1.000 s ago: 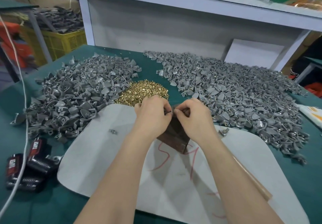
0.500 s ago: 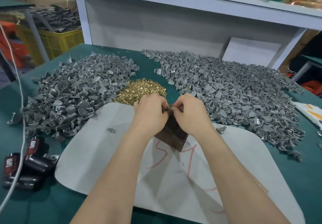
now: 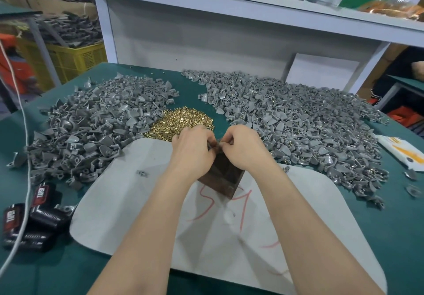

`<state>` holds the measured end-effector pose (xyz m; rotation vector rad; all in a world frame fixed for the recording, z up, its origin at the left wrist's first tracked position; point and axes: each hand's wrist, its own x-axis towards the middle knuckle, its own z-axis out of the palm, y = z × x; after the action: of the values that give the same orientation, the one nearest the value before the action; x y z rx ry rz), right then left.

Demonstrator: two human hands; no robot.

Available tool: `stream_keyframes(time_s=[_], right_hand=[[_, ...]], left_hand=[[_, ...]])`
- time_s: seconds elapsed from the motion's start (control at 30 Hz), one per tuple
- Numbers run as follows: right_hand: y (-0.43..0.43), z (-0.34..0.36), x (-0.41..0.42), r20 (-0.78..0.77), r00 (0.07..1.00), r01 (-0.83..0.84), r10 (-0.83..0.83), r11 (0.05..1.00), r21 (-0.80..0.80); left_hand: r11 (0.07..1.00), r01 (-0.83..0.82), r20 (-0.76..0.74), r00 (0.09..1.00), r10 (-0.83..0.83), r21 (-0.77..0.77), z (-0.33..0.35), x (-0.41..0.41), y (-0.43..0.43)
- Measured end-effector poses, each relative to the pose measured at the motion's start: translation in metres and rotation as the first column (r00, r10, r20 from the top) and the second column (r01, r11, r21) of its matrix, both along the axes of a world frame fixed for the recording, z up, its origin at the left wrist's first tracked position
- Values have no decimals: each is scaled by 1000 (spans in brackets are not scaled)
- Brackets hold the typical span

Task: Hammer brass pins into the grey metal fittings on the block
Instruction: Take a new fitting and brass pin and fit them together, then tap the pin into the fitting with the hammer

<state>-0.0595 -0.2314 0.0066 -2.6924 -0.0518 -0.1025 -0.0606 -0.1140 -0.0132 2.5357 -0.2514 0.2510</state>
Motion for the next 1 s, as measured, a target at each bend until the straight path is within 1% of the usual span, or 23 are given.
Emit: stream_keyframes(time_s=[0.1,0.27,0.33,0.4,0.43,0.47,0.5,0.53,0.57,0.6,0.63,0.7,0.8,0.87,0.93,1.0], right_hand=[[-3,-2,3,-2,1000,7,-7,1000,30],[-6,-10,0,71,997,-14,9,998,62],[-15,-14,-5,143,990,-26,6,990,141],[-31,-16,-7,196,975,55,-104,969,239],[-40,-17,-7,170,972,127,-164,969,210],[-47,-20,-7,98,974,196,-205,976,94],[-50,-23,-7,0,974,227,-227,972,-57],[-51,-25,-6,-87,969,213,-230,962,-172],[-49,-27,-5,-139,965,187,-221,956,-225],[-47,-27,-3,-167,963,167,-209,957,-236],[-47,-27,-2,-175,964,159,-200,961,-227],[-52,-23,0,-142,970,170,-197,969,-179],[-61,-15,-3,-68,973,224,-223,974,20],[-64,-5,-7,10,971,237,-239,967,93],[-63,5,-14,59,972,214,-225,964,158],[-59,12,-22,110,979,154,-172,976,155]], left_hand=[[1000,0,-1,1000,0,-4,-2,1,1],[1000,-2,1,1000,2,-7,-1,-1,2],[1000,6,2,1000,-6,-23,0,-2,3],[999,9,-6,1000,-10,-41,1,-2,4],[999,6,-12,1000,-6,-53,1,-1,4],[998,1,-20,1000,-3,-61,1,-2,4],[998,0,-24,1000,-2,-64,1,-2,4],[998,2,-26,1000,-4,-64,2,-2,4],[998,2,-26,1000,-4,-67,2,-2,4],[997,0,-28,1000,-2,-73,2,-2,4],[997,-3,-31,1000,0,-80,2,-2,4],[996,-9,-34,999,6,-88,2,-2,5],[996,-23,-45,999,19,-90,2,-2,6],[995,-34,-53,998,29,-96,2,-2,6],[994,-46,-62,997,40,-95,2,-1,7],[995,-56,-62,997,51,-87,1,-1,8]])
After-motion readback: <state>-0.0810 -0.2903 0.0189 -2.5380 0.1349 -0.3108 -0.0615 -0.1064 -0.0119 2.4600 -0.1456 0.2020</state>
